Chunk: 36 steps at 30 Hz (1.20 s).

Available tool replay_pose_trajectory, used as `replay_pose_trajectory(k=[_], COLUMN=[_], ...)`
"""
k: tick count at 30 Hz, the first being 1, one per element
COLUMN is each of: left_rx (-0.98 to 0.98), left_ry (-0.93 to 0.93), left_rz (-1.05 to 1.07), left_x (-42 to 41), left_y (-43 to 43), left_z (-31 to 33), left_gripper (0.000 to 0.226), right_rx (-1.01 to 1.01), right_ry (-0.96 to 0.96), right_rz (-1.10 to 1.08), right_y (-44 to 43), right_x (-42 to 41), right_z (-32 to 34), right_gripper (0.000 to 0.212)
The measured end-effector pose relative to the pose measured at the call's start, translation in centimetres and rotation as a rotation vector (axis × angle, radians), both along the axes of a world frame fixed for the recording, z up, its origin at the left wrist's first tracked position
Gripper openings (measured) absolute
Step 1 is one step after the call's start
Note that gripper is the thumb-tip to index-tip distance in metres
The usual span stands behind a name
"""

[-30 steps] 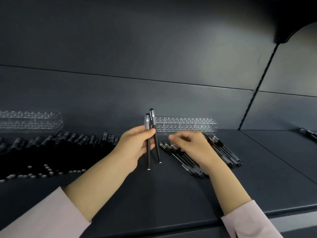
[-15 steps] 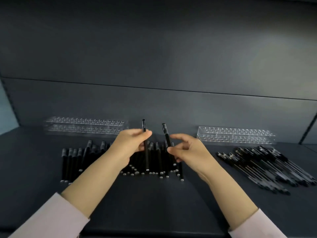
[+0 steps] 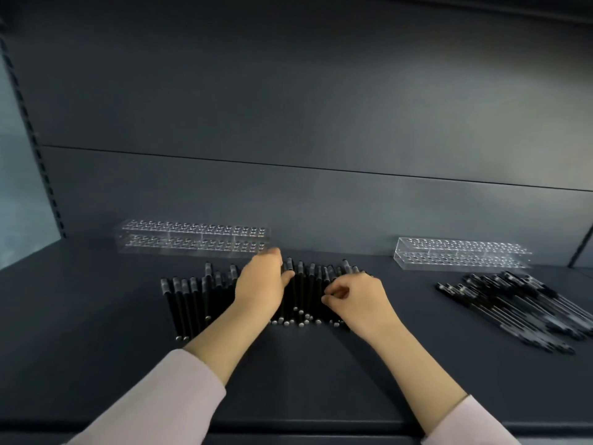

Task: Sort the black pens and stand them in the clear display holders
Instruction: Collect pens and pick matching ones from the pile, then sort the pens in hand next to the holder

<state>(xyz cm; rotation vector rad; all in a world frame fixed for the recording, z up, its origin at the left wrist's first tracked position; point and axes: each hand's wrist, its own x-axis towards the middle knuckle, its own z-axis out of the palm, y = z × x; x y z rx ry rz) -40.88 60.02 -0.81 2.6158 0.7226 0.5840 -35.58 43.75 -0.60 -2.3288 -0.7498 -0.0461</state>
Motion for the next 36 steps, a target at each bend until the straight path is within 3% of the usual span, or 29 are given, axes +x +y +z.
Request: replay_pose_trajectory(k=[6, 18, 25, 36], left_rx=[0.173, 0.415, 0.407, 0.356], left_ry=[0.036, -0.09, -0.122, -0.045], left_rz=[-0.037, -0.219, -0.406, -0.55], left_x=[0.0, 1.9, 6.3, 15.1], left_y=[0.5, -4.4, -15.1, -39.3], left_z=[-0.6, 4.7, 5.6, 3.2], left_gripper=[0.029, 0.032, 0.032, 0.032], right_rx=[-0.083, -0.207, -0.233, -0.285], right_ry=[-0.055, -0.295, -0.305, -0.237], right_rz=[0.025, -0.078, -0.221, -0.379], right_y=[0.7, -7.1, -18.4, -44.0], right_x=[-0.4, 3.2, 5.8, 11.7], right_z=[0.0, 6.5, 7.5, 5.0], right_gripper=[0.012, 0.039, 0.038, 0.039])
